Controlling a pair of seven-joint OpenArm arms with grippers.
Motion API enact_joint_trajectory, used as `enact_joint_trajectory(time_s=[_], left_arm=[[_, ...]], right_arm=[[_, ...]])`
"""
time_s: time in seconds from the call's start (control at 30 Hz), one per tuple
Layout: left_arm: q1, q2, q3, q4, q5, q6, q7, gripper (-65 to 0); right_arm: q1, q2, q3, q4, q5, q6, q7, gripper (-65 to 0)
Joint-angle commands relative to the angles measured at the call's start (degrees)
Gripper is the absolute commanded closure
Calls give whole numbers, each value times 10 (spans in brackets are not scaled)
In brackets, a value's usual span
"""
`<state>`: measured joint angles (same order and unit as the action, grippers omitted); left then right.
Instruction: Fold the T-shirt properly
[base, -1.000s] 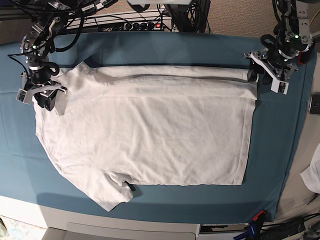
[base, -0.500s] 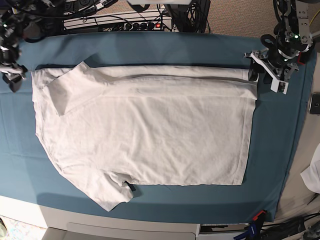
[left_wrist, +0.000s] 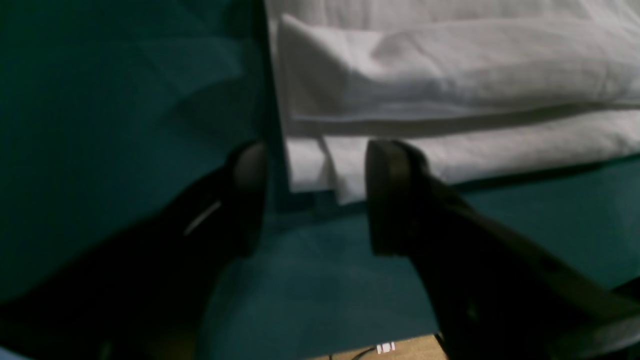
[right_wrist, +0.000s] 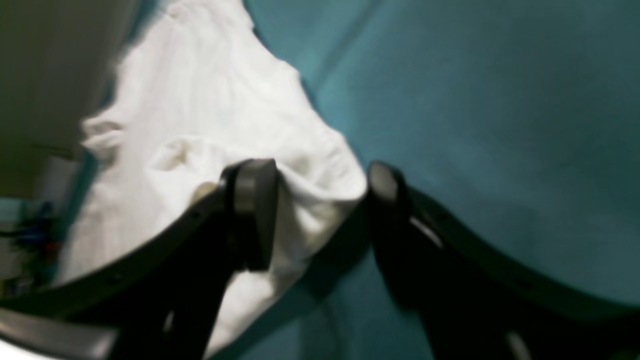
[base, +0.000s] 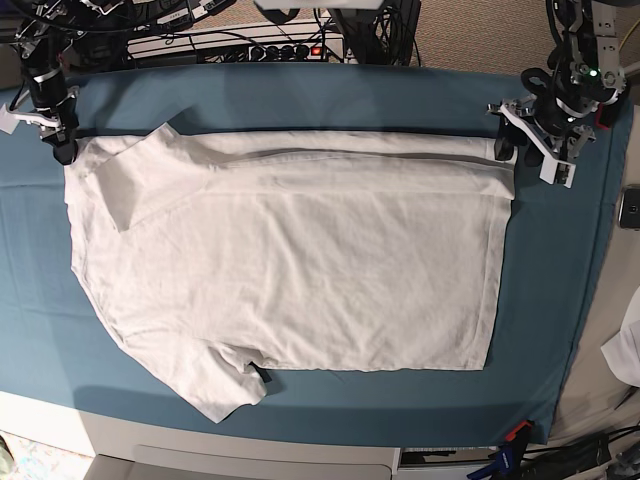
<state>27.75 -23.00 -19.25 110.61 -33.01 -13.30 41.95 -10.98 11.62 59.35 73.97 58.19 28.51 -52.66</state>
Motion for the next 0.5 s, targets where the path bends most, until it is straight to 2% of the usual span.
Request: enact_joint_trajectory(time_s=[0.0, 0.03, 0.07, 0.1, 0.2, 0.3, 0.47], left_arm=[[-1, -7, -4, 8, -6, -2, -9, -324], [-1, -7, -4, 8, -6, -3, -9, -324], [-1, -7, -4, 8, -6, -3, -8, -324], [-1, -7, -4, 8, -6, -2, -8, -324], [-1, -7, -4, 8, -12, -2, 7, -324], [-1, -7, -4, 8, -39, -2, 37, -324], [-1, -6, -21, 8, -43, 7, 41, -324]], right_arm=[[-2, 9, -2, -2, 0, 2, -12, -300], [-1, 9, -2, -6, 3, 2, -11, -297], [-2, 9, -2, -7, 3, 2, -11, -269], [-2, 10, -2, -5, 4, 2, -10, -215], [-1, 11, -2, -4, 5, 17, -10, -2], [-1, 13, -2, -4, 5, 25, -10, 0], [-2, 14, -2, -4, 9, 32, -11, 0]])
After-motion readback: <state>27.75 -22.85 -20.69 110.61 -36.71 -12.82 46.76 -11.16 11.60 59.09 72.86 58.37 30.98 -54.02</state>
